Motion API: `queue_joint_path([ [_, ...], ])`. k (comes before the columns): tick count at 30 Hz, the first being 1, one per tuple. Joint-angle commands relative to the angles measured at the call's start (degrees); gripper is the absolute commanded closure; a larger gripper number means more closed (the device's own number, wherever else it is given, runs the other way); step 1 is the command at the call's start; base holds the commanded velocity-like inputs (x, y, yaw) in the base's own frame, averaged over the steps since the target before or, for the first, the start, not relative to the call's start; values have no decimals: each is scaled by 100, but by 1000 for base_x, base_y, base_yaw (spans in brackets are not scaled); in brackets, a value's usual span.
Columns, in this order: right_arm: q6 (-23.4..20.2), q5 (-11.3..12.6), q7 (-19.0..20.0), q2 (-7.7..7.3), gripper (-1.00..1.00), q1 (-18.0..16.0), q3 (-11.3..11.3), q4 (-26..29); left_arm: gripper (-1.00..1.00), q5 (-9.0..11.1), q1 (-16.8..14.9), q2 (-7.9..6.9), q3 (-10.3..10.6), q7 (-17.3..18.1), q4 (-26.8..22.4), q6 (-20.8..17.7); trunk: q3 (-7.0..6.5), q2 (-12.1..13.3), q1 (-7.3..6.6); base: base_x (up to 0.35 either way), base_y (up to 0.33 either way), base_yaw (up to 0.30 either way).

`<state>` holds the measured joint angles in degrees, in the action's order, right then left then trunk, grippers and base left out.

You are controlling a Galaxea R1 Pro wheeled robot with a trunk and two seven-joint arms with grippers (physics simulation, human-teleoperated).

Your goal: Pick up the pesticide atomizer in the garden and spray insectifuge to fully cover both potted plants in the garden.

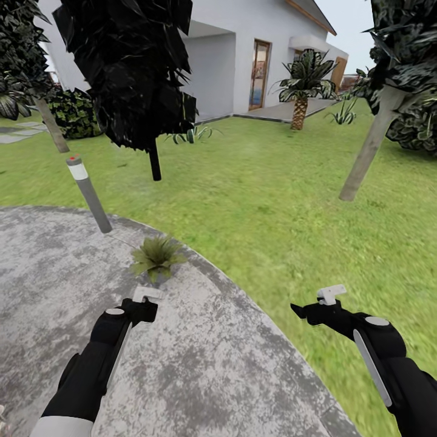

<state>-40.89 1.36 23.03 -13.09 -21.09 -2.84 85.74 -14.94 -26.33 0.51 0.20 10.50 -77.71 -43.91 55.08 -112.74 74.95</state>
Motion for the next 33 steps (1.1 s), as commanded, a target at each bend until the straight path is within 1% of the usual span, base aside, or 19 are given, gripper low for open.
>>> queue_joint_path([
  [1,-33,13,18,0,-100,-2,-6,6,100,-62,-3,2,-2,48,-7,-21,5,-2,3,345,0,0],
  [8,-33,13,17,0,-100,-2,-6,7,100,-62,-3,0,-2,48,-7,-21,5,-2,3,345,1,1],
  [11,-33,13,17,0,-100,0,-6,11,100,-62,-3,-2,-2,48,-7,-21,5,-2,3,344,67,111],
  [17,-33,13,17,0,-100,-4,-6,10,100,-62,-3,-4,-2,48,-7,-21,5,-2,3,332,137,149],
  [33,-33,13,19,0,-100,-2,-6,13,100,-62,-3,-5,-2,48,-7,-21,5,-2,3,316,167,4],
])
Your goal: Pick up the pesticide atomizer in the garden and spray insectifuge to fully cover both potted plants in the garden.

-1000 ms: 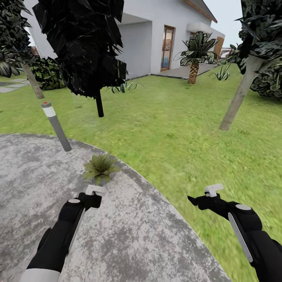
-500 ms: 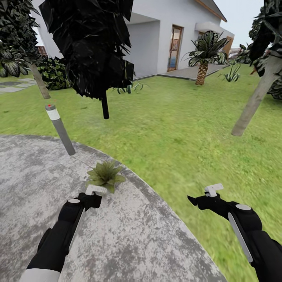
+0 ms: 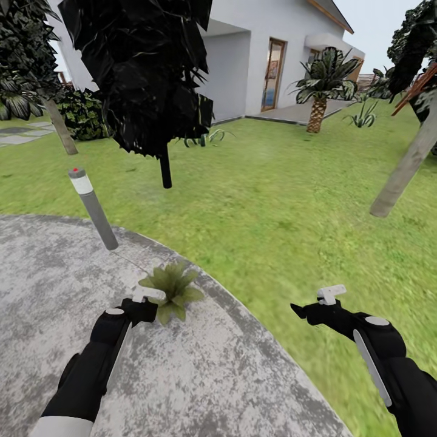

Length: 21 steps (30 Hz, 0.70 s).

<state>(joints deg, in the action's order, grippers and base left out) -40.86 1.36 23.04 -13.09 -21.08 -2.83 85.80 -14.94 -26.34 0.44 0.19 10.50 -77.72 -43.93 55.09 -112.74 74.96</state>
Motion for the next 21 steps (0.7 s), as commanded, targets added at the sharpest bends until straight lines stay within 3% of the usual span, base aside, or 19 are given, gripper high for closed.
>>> queue_joint_path([
  [1,-36,13,17,0,-100,-4,-7,7,100,-61,-3,2,-2,48,-6,-19,5,-2,2,294,186,0],
  [21,-36,13,17,0,-100,-3,-7,0,100,-61,-3,8,-2,48,-6,-19,5,-2,2,272,205,0],
])
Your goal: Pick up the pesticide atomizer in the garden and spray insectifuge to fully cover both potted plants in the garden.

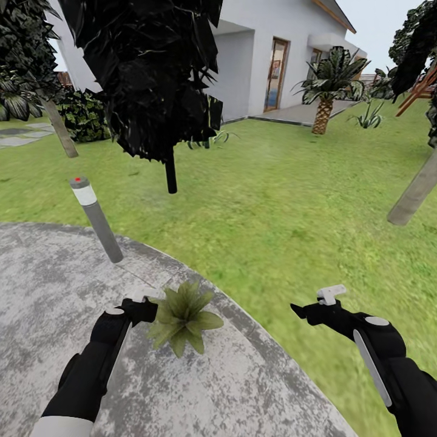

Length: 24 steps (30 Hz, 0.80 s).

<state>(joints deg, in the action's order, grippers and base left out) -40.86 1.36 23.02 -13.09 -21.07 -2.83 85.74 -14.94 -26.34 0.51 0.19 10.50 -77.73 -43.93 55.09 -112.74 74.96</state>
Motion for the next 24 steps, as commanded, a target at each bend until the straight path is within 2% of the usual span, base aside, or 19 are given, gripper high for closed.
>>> queue_joint_path([
  [1,-36,13,18,0,-100,-4,-7,6,100,-62,-3,2,-2,48,-6,-19,5,-2,2,253,202,0],
  [6,-36,13,18,0,-100,-4,-7,7,100,-62,-3,0,1,48,-5,-19,5,-2,2,210,143,0],
  [14,-36,13,19,0,-100,-6,-7,8,100,-62,-3,0,7,48,-6,-19,5,-2,2,44,11,0],
  [21,-36,13,20,0,-100,-4,-7,13,100,-62,-3,1,7,42,-6,-25,5,-2,2,278,0,0],
  [24,-36,13,18,0,-100,-3,-7,13,100,-62,-3,0,7,40,-6,-28,5,-2,2,94,0,0],
])
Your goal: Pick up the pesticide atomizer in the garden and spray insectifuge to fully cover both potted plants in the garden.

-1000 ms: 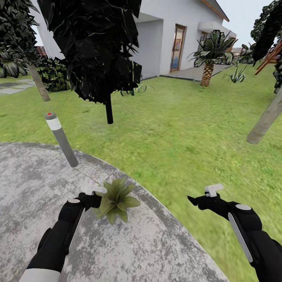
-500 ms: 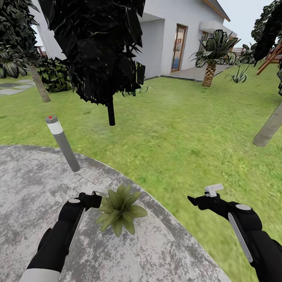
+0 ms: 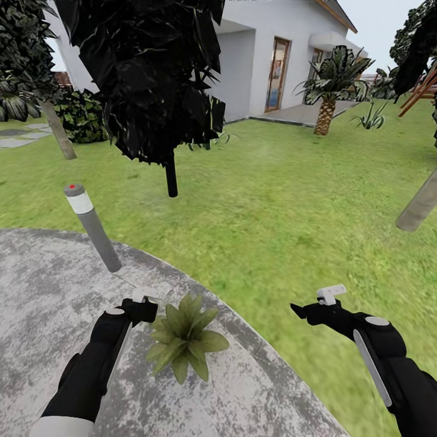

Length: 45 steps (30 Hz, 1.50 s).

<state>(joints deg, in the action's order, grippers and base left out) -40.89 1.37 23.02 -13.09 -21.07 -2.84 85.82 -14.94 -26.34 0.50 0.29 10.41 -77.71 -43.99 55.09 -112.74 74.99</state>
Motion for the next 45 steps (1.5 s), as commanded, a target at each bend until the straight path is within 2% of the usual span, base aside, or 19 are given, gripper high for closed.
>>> queue_joint_path([
  [1,-33,13,19,0,-100,-4,-6,5,100,-62,-3,2,-2,49,-7,-21,5,-2,0,13,0,0],
  [7,-33,18,21,-8,-100,-3,-57,5,100,-69,-3,-8,-8,25,-7,-38,5,-2,0,0,0,0],
  [12,-33,21,21,-11,-100,-4,-457,5,100,-71,-3,-35,-1,37,-208,-107,5,-2,0,0,0,0],
  [15,-33,6,26,-14,-100,-5,-680,4,100,-71,-195,-42,54,56,-723,-878,5,-2,0,0,0,0],
  [16,-33,1,27,-16,-100,-4,-707,4,100,-71,-463,-46,220,61,-781,-1111,5,-2,0,0,0,0],
  [19,-33,-32,27,-13,-100,-5,-723,5,100,-71,-833,-54,843,66,-823,-1308,5,-2,0,0,0,0],
  [22,-33,-60,17,-10,-100,-4,-715,41,100,-65,-1077,-64,2030,189,-832,-1378,5,-2,0,0,0,0],
  [23,-33,-63,15,-18,-100,-5,-716,42,100,-64,-1104,-67,2293,328,-832,-1384,5,-2,0,0,0,0],
  [24,-33,-61,17,-31,-100,-5,-720,37,100,-65,-1133,-71,2572,676,-833,-1386,5,-2,0,0,0,0],
  [26,-33,-57,23,-47,-100,-4,-751,34,100,-71,-1156,-74,2752,1425,-830,-1385,5,-2,0,0,0,0],
  [27,-33,-45,30,-110,-100,-4,-808,32,100,-84,-1163,-78,2798,2129,-826,-1383,5,-2,0,0,0,0],
  [30,-28,-21,40,-476,-100,-3,-875,25,100,-83,-1185,-99,2716,3409,-815,-1353,5,-2,0,0,0,0],
  [31,-26,-7,42,-709,-100,-4,-889,24,100,-77,-1270,-105,2519,3962,-813,-1328,5,-2,0,0,0,0],
  [33,-25,15,46,-1013,-100,-3,-897,10,100,-73,-1444,-109,2167,4597,-809,-1237,5,-2,0,0,0,0],
  [35,-25,33,52,-1253,-100,-5,-901,2,100,-67,-1607,-103,1880,5224,-763,-939,5,-2,0,0,0,0],
  [37,-29,44,155,-1440,-100,-39,-898,-2,100,-63,-1789,-84,1693,6094,-510,-417,5,-2,0,0,0,0],
  [39,-31,59,468,-1485,-100,-54,-896,3,100,-64,-1925,-74,1655,6380,-168,-98,5,-2,0,0,0,0],
  [41,-33,138,1018,-1506,-100,-60,-895,19,100,-72,-2008,-70,1650,6499,357,321,5,-2,0,0,0,0],
  [45,-33,239,2456,-1512,-100,-64,-894,30,100,-79,-2117,-68,1652,6586,1555,1207,5,-2,0,0,0,0],
])
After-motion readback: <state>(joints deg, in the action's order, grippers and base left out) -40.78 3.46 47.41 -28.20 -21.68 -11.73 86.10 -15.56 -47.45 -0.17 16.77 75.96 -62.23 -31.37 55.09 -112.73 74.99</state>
